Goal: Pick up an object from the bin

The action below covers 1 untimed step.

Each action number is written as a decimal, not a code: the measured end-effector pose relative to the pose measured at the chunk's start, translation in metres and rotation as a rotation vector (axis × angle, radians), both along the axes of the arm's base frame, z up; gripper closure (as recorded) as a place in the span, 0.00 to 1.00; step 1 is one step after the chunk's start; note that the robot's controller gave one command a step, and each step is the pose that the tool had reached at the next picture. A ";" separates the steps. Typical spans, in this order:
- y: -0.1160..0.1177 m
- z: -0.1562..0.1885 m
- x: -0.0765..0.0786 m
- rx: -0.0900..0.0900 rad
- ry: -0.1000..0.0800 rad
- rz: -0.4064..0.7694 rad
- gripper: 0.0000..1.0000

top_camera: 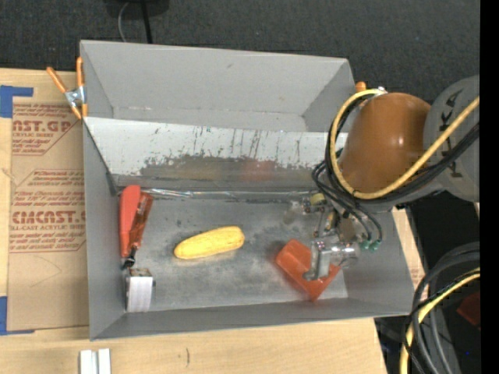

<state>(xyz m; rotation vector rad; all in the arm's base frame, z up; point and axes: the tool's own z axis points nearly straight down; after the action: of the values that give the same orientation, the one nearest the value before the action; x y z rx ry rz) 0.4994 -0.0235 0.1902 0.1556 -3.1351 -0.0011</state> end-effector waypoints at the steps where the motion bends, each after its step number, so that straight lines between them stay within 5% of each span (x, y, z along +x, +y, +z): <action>1: -0.013 -0.028 -0.010 -0.001 -0.016 0.126 0.00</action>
Offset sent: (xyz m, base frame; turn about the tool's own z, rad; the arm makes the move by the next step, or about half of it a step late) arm 0.0001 -0.0833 -0.0642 -0.0695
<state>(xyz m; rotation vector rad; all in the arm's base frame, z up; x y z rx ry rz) 0.4896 -0.0361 0.1619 0.3541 -3.1347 0.0015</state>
